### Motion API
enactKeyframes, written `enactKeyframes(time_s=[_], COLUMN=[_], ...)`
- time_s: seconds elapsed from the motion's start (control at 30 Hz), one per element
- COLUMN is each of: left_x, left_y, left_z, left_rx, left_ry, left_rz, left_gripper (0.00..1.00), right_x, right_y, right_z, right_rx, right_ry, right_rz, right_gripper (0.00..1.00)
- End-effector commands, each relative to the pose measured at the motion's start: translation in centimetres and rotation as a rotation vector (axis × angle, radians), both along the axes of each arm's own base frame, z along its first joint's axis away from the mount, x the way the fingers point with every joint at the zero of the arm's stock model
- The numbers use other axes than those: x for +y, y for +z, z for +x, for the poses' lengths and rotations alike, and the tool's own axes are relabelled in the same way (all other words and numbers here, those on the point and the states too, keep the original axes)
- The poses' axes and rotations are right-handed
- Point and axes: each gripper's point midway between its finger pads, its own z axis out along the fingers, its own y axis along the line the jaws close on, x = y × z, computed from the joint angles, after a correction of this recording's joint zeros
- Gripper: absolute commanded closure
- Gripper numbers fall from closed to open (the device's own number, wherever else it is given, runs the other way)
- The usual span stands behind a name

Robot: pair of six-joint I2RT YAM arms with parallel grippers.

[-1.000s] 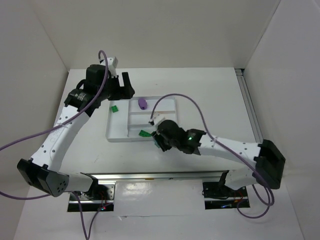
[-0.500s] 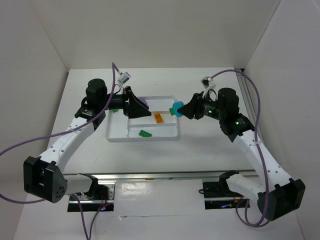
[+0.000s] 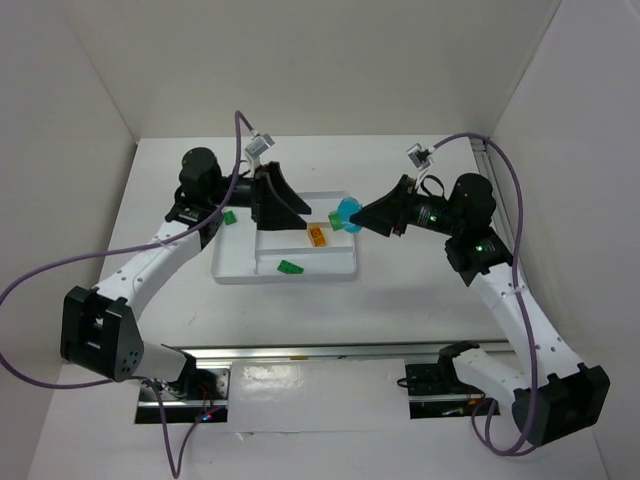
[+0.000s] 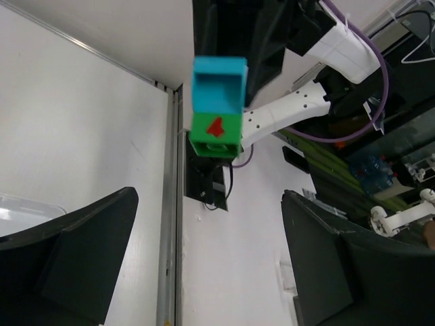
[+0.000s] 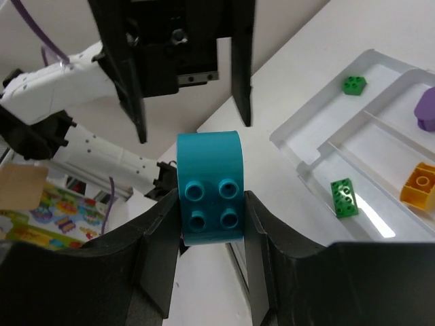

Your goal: Sort the legos into containers by color

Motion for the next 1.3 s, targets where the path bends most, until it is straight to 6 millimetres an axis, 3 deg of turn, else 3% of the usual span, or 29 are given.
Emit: enactKeyframes(time_s=[0.0,0.1,0.17,0.27,0.63,0.73,0.8,1.03,1.17,1.2,1.27], left_x=[-1.0,-1.8,-1.8,-1.7,-1.2,-1.1,-1.0,-0.8,-0.8,-0.8,-0.9], left_y=[2.5,1.9,2.6,1.9,0.9,1.1,1.2,1.8,2.0,2.1,1.7], left_z=[0.3,0.1,-0.3,-0.1,-1.4,-1.6,-2.0,-2.3,-2.2,-2.2,-2.2], left_rx=[-0.175,-0.096,-0.123,-0.118,-0.130,-0.139,-0.146,-0.165,-0.175,-0.174,-0.152], left_ry=[0.002,0.012,-0.015,-0.002,-0.016,-0.015,-0.024,-0.014,-0.014,-0.013,-0.023], left_rz=[0.000,0.040,0.019,0.041,0.054,0.044,0.045,0.042,0.038,0.035,0.039], left_gripper=[0.00,0.00,0.03,0.06,0.16,0.26,0.42,0.46,0.66,0.80,0.93], right_x=[1.0,1.9,2.9,3.8,5.1,5.1,5.1,5.3,5.3,5.3,5.3], right_y=[3.7,3.5,3.6,3.3,2.9,2.9,2.9,2.6,2.3,2.2,1.8], right_z=[-1.7,-2.0,-2.3,-2.2,-0.9,-1.0,-1.0,-0.9,-0.8,-0.9,-1.0], right_rx=[-0.136,-0.143,-0.167,-0.172,-0.163,-0.155,-0.154,-0.146,-0.146,-0.138,-0.130], right_ry=[0.070,0.090,0.102,0.110,0.118,0.118,0.118,0.129,0.129,0.130,0.139], right_rz=[0.026,0.012,0.007,-0.023,-0.017,-0.014,-0.014,-0.011,-0.011,-0.015,-0.018], right_gripper=[0.72,0.72,0.71,0.71,0.71,0.71,0.71,0.71,0.71,0.71,0.71])
